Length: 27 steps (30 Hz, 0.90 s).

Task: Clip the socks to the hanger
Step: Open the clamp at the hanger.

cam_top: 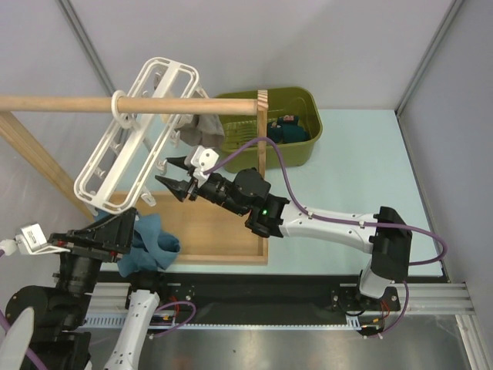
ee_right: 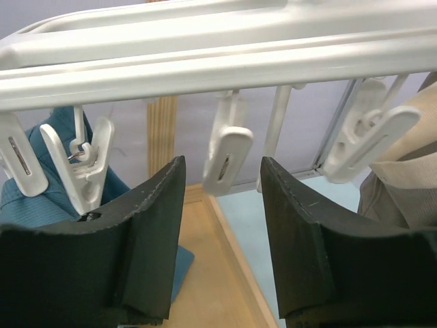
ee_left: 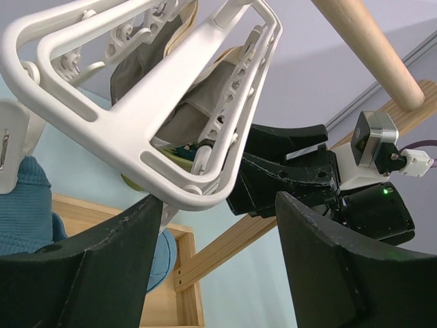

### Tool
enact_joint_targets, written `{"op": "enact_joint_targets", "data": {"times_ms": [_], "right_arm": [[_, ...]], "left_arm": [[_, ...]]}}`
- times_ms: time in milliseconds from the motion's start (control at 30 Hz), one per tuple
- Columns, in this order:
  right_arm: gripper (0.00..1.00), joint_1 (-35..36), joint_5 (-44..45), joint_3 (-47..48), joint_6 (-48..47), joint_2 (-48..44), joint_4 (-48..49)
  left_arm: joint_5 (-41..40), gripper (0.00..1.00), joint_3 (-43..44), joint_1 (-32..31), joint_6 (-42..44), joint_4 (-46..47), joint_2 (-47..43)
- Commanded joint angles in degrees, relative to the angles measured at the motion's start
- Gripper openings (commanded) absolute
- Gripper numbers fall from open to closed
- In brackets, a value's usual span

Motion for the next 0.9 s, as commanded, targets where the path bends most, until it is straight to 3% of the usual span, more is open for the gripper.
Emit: {"op": "enact_joint_targets", "data": {"times_ms": [0, 267, 867], "right_arm": [[0.52, -0.2, -0.2, 2.5, 0.4, 0.3, 3.3], [0.51, -0.2, -0.2, 3.3, 0.4, 1.6, 2.9], [0.37, -0.3, -1.8, 3.9, 1.3, 1.8, 2.2]], "left_arm": [[-0.6, 0.73, 1.0, -0.4, 1.6, 0.7, 1.4], [-0.5, 0.73, 1.0, -0.5, 1.6, 0.7, 1.3], [-0.5, 0.73, 1.5, -0.8, 1.8, 0.6, 1.5]]}}
